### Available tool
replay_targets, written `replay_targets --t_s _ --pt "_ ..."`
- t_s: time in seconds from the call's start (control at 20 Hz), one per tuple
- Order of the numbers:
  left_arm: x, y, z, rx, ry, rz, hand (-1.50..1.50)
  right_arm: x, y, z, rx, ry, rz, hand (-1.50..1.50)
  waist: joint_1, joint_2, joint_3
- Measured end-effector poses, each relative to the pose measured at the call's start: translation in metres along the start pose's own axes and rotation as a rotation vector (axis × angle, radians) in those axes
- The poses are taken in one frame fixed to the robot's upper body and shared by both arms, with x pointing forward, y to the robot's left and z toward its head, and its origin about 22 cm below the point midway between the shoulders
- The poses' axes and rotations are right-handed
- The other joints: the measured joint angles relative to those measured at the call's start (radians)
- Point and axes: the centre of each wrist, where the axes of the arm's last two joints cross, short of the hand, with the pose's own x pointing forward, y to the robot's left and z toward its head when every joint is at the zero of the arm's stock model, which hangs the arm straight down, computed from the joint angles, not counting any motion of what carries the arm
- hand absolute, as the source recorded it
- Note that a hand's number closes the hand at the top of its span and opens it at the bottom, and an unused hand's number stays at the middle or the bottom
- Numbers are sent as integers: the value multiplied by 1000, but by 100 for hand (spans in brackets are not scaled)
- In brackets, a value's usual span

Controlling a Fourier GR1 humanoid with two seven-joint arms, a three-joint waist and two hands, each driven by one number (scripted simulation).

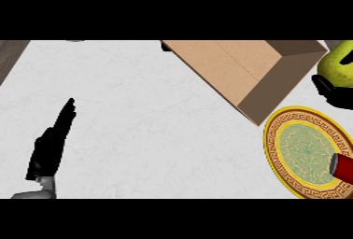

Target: Pick the pear from the plate and place it in the cardboard box

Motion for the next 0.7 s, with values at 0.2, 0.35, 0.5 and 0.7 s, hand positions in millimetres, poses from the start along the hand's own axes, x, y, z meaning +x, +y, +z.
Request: replay_targets --t_s 0.2,0.35,0.5,0.7 --pt "1 -2 4 2 -6 -1 0 21 19 -25 21 17 9 150 4 0 -1" --pt "3 -7 1 -6 -7 0 0 27 34 -48 46 35 19 150 8 1 0" --pt "7 -9 1 -12 -9 3 0 36 51 -69 83 52 23 150 10 2 0" --pt "3 -4 0 -13 -8 6 0 36 76 -93 132 89 41 150 14 3 -1"
